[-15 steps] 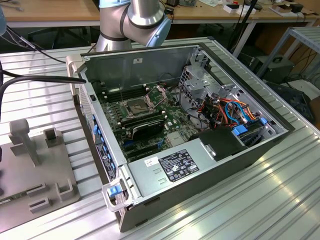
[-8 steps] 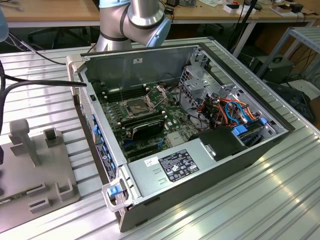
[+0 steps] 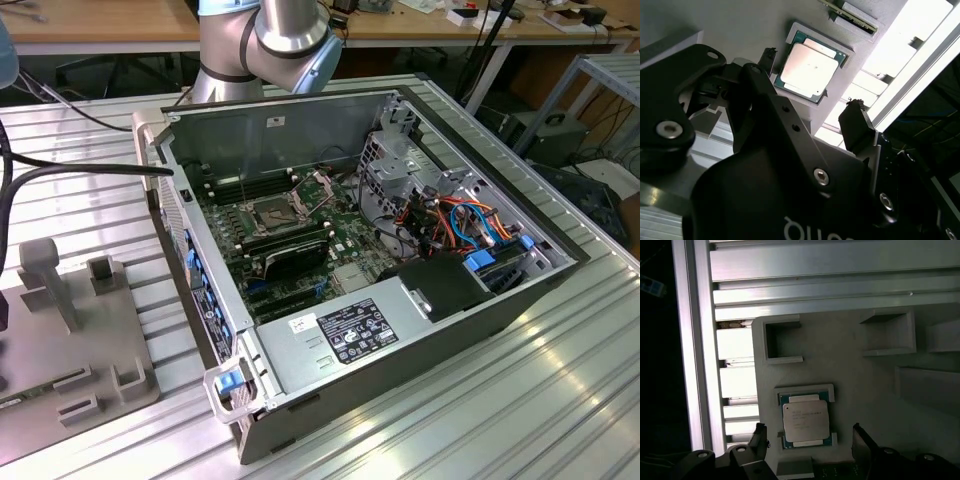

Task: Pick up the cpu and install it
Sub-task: 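Pick up the cpu and move it towards the insertion slot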

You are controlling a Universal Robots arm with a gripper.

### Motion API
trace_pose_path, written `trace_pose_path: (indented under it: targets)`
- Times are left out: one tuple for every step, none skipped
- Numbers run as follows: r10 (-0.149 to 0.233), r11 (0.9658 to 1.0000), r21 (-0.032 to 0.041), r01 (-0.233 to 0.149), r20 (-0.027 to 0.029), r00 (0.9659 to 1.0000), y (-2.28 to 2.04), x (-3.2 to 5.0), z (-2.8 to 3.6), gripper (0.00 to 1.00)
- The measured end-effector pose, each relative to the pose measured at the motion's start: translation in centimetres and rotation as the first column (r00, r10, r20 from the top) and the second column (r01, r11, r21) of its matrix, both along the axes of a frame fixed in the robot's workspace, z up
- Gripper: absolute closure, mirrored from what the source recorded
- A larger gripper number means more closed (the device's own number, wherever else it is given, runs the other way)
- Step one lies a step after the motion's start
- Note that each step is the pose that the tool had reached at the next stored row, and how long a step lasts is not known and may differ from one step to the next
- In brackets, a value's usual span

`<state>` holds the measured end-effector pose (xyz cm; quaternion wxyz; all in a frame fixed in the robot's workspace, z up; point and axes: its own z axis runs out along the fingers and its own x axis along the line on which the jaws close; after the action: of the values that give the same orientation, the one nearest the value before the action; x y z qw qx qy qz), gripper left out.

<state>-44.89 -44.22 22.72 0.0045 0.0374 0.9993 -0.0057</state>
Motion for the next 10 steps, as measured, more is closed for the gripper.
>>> trace_pose_path:
  targets:
    - [0.0,1.0,0.0001,0.0,0.0001,1.0,0.0,0.0,-0.03,0.22]
    - [0.0,1.0,0.0001,0.0,0.0001,1.0,0.0,0.0,-0.1,0.22]
    - [0.0,1.0,0.0,0.0,-0.0001,1.0,0.0,0.0,-0.15,0.22]
    - [0.0,1.0,-0.0002,0.0,-0.0003,1.0,0.0,0.0,-0.15,0.22]
    - [0.0,1.0,-0.0001,0.0,-0.0002,1.0,0.0,0.0,-0.16,0.22]
    - [0.0,1.0,0.0,0.0,-0.0001,1.0,0.0,0.0,-0.17,0.22]
    - [0.0,1.0,0.0,0.0,-0.0001,1.0,0.0,0.0,-0.17,0.22]
    - [0.0,1.0,0.0,0.0,-0.0001,1.0,0.0,0.0,-0.18,0.22]
    - [0.0,1.0,0.0,0.0,0.0,1.0,0.0,0.0,-0.2,0.22]
    - [0.0,1.0,0.0002,0.0,0.0002,1.0,0.0,0.0,-0.26,0.22]
